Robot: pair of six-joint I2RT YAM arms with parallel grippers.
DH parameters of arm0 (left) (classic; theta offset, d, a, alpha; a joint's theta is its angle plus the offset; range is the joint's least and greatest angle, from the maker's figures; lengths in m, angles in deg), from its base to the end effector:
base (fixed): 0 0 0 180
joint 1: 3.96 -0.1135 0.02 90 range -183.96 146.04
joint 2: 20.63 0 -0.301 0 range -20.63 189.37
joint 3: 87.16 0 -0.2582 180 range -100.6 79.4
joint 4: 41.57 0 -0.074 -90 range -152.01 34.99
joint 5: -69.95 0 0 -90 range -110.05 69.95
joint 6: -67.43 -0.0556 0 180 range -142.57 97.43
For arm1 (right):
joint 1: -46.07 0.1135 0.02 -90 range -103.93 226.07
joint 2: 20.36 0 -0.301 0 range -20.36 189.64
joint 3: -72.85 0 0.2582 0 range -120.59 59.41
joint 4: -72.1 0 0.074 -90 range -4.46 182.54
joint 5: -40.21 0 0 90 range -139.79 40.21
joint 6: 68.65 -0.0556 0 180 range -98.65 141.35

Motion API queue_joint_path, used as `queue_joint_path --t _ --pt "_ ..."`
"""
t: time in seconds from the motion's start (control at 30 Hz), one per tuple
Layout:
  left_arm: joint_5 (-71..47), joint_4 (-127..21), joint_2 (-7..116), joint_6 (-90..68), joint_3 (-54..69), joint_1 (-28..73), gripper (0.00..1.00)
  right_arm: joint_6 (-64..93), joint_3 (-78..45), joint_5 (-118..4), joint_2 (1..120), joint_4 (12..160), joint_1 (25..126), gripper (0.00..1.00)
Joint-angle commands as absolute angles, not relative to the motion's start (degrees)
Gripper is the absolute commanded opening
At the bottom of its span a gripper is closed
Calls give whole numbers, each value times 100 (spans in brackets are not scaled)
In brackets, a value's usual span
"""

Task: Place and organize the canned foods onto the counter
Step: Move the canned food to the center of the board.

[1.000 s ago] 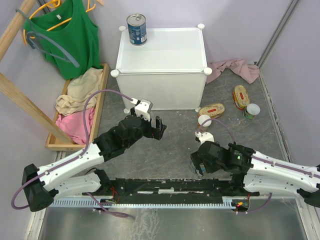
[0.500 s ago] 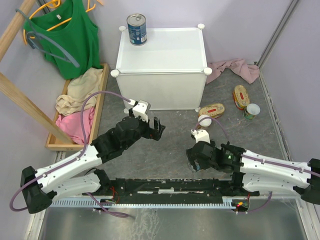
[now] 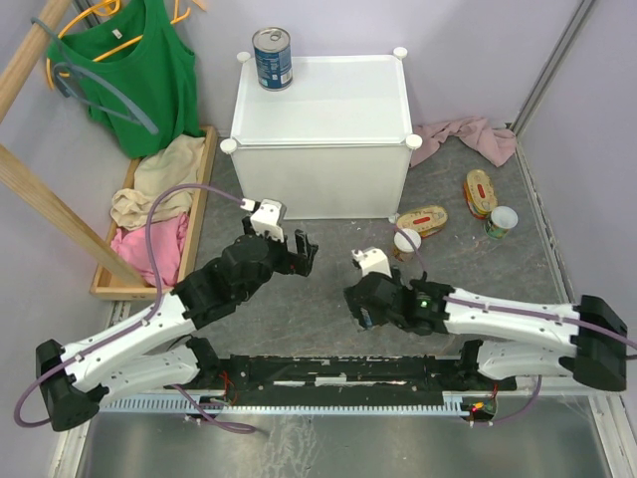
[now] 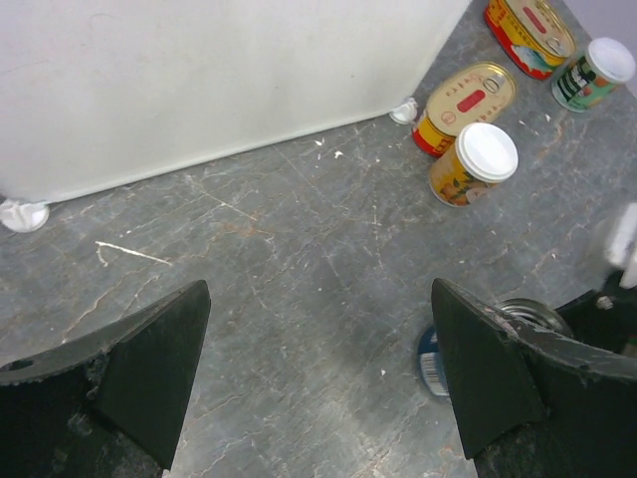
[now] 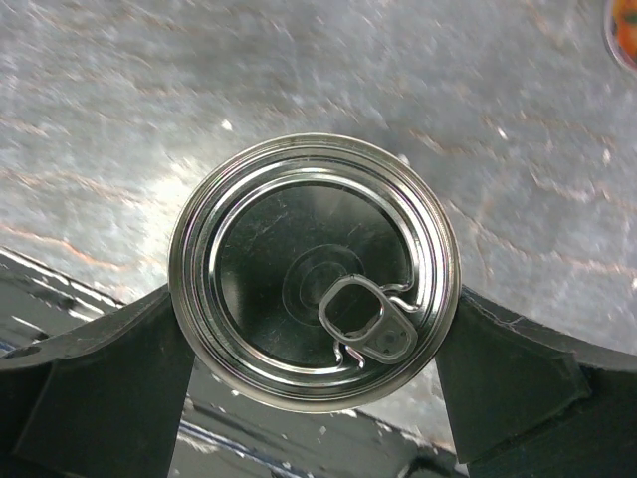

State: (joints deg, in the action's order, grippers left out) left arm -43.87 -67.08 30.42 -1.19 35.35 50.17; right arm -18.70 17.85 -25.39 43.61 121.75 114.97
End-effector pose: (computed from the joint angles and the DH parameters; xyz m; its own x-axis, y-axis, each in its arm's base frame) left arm 0.1385 -0.1533 0.3358 -0.3670 -0.0616 -0.9282 0.4123 0.8837 -0.2217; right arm 0.0963 0.1856 0.2373 -0.7321 -0.2696 -0.6255 -0.3933 0.9171 0.0651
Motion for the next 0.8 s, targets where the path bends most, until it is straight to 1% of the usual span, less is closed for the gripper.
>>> queue_joint_path --t 0.0,0.13,0.3,0.53,0.77 --pt "-5004 -6888 2780 318 3516 5055 98 -1352 1225 -2496 5298 11299 11532 61" --pt "-5642 -7334 2753 631 3407 5053 98 -1057 550 -2457 6212 10837 11524 61" --pt "-6215 -7701 2546 1048 3327 5052 98 -847 -110 -2557 7045 10432 11449 61" --pt "-6927 -8097 2005 1402 3383 5046 99 -643 -932 -2843 7958 10202 11203 62" --pt "-7181 -8296 1683 1539 3396 5043 99 -592 -1534 -3165 8588 10123 11052 63"
